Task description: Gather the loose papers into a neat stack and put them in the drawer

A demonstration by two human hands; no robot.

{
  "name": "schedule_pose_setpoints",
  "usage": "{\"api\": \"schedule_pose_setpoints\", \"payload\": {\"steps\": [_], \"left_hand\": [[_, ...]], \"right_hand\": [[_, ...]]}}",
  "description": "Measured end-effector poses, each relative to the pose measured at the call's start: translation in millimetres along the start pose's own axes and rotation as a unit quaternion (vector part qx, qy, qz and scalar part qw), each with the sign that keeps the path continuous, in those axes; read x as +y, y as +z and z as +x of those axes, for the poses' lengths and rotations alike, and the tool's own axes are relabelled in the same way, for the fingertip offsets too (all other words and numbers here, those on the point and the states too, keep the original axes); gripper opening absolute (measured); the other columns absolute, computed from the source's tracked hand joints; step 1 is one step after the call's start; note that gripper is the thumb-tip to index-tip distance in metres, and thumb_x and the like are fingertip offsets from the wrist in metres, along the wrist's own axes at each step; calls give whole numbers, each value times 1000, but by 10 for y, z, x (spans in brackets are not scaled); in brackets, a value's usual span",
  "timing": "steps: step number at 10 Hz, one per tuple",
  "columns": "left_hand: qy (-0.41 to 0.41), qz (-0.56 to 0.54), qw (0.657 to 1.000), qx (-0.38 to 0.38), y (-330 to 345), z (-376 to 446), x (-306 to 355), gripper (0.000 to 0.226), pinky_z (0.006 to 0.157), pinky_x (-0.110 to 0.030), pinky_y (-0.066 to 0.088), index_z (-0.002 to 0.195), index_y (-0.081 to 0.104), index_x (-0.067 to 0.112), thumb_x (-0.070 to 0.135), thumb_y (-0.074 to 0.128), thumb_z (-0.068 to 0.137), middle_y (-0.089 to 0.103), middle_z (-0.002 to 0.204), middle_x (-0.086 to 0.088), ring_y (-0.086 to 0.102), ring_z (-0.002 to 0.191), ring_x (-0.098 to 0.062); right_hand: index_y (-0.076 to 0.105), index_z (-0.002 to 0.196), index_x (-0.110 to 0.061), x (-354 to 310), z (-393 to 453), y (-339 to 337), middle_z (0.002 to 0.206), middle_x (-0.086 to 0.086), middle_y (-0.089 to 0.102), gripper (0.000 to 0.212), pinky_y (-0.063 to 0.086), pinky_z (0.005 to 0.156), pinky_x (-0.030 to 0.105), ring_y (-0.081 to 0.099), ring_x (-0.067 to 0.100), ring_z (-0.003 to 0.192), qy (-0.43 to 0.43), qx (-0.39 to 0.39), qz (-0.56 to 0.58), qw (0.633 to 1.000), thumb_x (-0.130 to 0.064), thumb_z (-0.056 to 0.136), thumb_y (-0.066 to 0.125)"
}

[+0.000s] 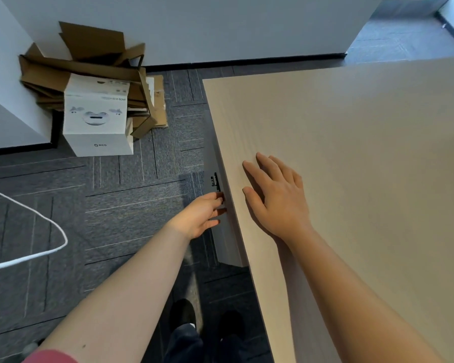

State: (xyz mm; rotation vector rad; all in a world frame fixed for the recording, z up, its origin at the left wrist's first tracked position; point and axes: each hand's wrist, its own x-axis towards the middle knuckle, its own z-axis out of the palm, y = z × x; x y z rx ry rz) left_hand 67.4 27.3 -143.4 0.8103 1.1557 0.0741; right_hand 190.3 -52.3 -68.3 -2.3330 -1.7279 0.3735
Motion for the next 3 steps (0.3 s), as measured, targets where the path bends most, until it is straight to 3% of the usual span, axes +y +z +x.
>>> {"api": "schedule_pose_setpoints", "payload": {"steps": [1, 2, 3], "left_hand": [[72, 95, 991, 66, -6, -266, 165, 40, 110, -36, 33, 136, 44, 12, 18, 36, 97, 49, 140, -9, 44, 130, -23], [198, 92, 971, 94, -217, -964, 100, 27, 108, -33, 37, 116, 57, 20, 15, 40, 95, 59, 121, 1, 53, 120, -17], [171, 81, 979, 75, -309, -1871, -99, 26, 103, -28, 44, 94, 62, 29, 10, 45, 93, 74, 97, 14, 66, 95, -1]], "right_hand": [[48, 132, -19, -32, -23, -55, 145, 4, 43, 46, 22, 111, 32, 34, 22, 136, 38, -8, 97, 995, -31, 88, 43], [61, 115, -10, -191, -259, -350, 111, -5, 64, 28, 42, 96, 13, 57, -4, 104, 138, 22, 318, 938, -10, 89, 51], [71, 89, -16, -448, -966, -675, 84, -12, 74, 22, 44, 68, -1, 63, -14, 76, 192, -15, 482, 855, -1, 85, 56]]}}
